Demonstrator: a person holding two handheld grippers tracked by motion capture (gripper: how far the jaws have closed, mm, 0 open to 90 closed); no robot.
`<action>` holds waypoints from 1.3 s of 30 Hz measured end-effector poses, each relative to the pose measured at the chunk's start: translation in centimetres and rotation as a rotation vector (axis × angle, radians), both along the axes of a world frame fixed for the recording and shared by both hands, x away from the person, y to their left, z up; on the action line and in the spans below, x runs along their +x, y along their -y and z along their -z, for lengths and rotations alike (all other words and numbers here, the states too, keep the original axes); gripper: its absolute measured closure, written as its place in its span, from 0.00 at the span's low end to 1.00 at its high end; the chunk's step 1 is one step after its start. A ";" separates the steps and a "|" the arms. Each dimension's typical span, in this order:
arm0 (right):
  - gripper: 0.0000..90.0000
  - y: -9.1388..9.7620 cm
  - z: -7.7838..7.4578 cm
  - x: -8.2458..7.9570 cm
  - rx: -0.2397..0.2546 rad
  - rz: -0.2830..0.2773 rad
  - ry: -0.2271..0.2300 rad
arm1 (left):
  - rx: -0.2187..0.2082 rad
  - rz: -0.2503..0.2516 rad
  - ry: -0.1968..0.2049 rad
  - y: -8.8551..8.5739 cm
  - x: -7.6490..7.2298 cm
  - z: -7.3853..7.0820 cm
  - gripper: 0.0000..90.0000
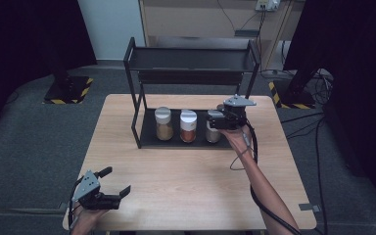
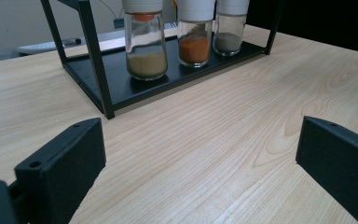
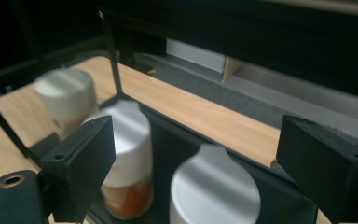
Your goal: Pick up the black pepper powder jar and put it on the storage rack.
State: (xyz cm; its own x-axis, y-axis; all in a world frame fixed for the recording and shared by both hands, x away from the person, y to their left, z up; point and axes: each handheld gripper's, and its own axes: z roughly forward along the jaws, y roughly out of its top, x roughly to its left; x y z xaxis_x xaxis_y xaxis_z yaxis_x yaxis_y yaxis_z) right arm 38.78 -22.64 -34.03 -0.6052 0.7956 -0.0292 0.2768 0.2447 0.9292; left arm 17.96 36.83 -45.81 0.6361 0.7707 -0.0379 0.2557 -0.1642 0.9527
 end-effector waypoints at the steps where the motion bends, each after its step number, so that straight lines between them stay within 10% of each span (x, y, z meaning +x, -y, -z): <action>1: 0.13 0.1 -0.4 -0.2 0.001 -0.010 0.009 | 0.000 -0.001 -0.001 0.0 0.0 0.0 0.01; 18: 0.13 1.7 -3.5 -3.6 0.013 -0.150 0.069 | -0.007 -0.004 -0.003 0.0 0.1 0.1 0.01; 39: 0.13 5.7 -3.4 -9.2 0.022 -0.148 0.081 | -0.038 -0.010 0.011 -0.5 -0.2 0.3 0.01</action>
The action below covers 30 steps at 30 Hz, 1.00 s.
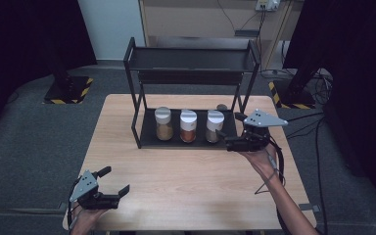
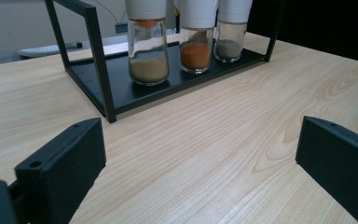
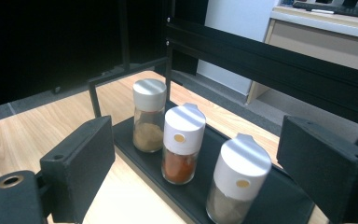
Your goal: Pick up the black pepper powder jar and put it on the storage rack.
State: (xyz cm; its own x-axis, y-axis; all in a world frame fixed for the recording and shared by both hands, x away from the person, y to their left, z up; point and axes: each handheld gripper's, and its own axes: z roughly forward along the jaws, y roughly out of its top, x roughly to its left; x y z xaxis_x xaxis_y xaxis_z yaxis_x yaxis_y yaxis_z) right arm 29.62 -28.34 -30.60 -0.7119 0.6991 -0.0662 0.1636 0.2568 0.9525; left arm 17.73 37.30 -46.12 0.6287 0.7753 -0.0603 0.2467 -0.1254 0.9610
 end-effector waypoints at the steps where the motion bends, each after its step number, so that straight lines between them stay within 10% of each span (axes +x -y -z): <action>1: 0.13 0.3 -0.1 -0.3 0.000 0.003 0.001 | -0.004 -0.001 0.001 -0.1 0.0 0.0 0.01; 30: 0.12 8.2 1.7 -8.0 0.037 0.200 -0.024 | -0.055 -0.052 0.015 -0.7 -0.9 0.2 0.01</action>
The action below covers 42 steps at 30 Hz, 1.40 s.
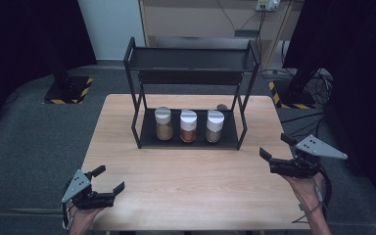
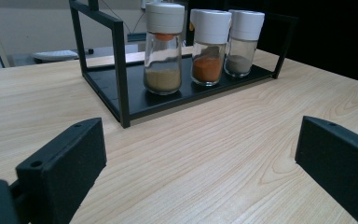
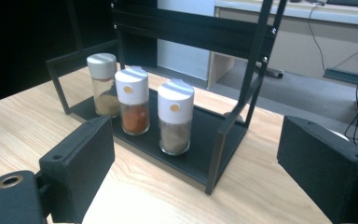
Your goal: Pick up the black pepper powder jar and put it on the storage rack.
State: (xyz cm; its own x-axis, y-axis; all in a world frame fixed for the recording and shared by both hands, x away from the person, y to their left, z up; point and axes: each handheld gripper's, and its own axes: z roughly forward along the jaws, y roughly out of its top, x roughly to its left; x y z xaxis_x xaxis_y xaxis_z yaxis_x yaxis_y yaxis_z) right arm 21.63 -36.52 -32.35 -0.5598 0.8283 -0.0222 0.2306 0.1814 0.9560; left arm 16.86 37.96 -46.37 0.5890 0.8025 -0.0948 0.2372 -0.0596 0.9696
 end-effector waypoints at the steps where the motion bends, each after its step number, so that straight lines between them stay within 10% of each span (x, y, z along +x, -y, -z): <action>1: 0.12 0.1 0.3 -0.2 0.003 0.004 0.000 | -0.001 0.000 0.000 0.0 0.0 0.0 0.01; 42: 0.12 -0.2 9.8 -3.4 0.030 -0.019 -0.055 | 0.006 0.016 0.001 0.0 0.1 0.0 0.01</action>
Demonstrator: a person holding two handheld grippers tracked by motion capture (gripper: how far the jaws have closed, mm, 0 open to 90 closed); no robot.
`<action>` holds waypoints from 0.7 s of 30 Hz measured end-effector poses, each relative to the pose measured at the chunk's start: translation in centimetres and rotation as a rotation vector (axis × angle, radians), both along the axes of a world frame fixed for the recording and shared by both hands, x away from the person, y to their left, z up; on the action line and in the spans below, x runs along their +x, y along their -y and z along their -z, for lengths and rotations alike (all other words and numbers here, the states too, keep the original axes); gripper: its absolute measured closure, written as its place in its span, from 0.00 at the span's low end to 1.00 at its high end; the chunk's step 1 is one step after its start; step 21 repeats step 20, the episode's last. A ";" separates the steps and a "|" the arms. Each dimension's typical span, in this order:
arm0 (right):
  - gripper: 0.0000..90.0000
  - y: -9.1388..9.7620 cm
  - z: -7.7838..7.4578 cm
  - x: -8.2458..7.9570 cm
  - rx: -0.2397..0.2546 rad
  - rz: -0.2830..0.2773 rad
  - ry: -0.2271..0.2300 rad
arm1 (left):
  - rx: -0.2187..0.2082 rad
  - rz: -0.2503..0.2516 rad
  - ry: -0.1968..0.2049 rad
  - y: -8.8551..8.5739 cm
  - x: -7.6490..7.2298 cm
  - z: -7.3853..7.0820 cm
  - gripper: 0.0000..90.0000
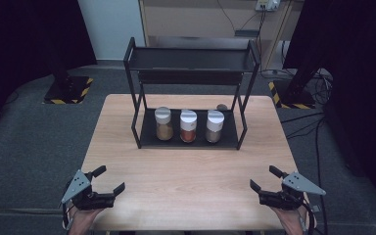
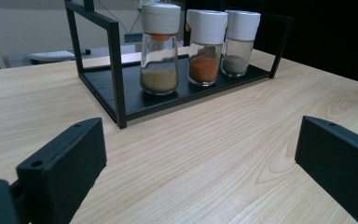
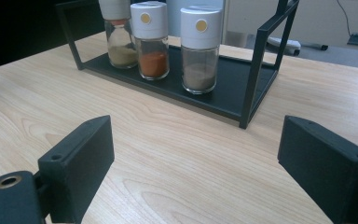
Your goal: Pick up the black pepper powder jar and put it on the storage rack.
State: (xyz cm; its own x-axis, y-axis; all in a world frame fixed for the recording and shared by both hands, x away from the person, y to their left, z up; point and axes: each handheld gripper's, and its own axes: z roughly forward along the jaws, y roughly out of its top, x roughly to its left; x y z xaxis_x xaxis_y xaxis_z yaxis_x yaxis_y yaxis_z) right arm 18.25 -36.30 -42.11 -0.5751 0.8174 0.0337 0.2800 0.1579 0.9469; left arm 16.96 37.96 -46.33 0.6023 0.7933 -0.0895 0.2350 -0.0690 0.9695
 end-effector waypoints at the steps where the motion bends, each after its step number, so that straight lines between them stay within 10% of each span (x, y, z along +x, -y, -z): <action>1: 0.12 0.0 0.1 0.0 -0.002 -0.002 0.004 | 0.001 0.000 0.000 0.0 0.0 0.0 0.01; 21: 0.12 0.3 0.7 0.3 0.004 -0.017 -0.001 | 0.005 0.009 -0.001 0.1 0.1 0.0 0.01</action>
